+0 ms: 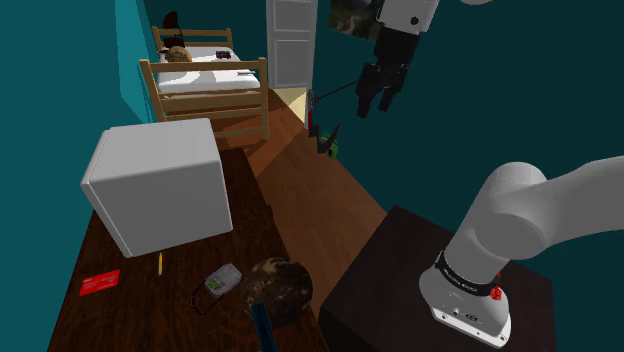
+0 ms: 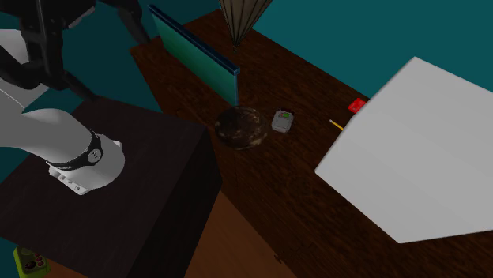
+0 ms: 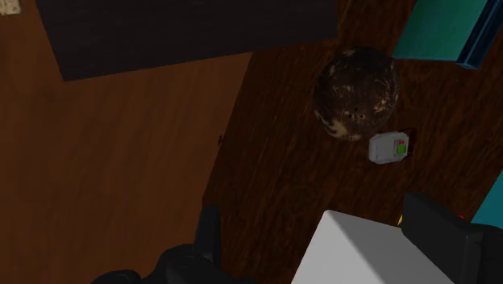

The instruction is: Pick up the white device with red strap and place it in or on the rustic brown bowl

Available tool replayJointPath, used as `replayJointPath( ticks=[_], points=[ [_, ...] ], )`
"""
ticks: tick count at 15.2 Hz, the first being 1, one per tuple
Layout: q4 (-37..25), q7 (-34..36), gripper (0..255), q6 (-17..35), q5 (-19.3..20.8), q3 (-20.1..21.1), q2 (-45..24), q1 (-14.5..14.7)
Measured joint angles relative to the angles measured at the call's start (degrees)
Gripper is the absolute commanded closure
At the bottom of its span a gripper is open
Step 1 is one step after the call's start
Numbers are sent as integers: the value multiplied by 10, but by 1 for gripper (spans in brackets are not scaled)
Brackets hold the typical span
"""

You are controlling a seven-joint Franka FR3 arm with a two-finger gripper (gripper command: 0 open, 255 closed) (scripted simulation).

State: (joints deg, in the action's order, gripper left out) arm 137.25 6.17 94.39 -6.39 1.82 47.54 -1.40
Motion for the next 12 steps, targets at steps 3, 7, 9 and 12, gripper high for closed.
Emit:
replayJointPath(
  ticks=[3, 7, 9, 12],
  points=[
    [2, -7, 0, 20, -2, 6, -20, 7],
    [3, -35, 0, 83, -4, 19, -91, 25],
    [-2, -51, 0, 108, -4, 23, -126, 33],
    [-13, -65, 0, 147, -5, 39, -182, 48]
  ],
)
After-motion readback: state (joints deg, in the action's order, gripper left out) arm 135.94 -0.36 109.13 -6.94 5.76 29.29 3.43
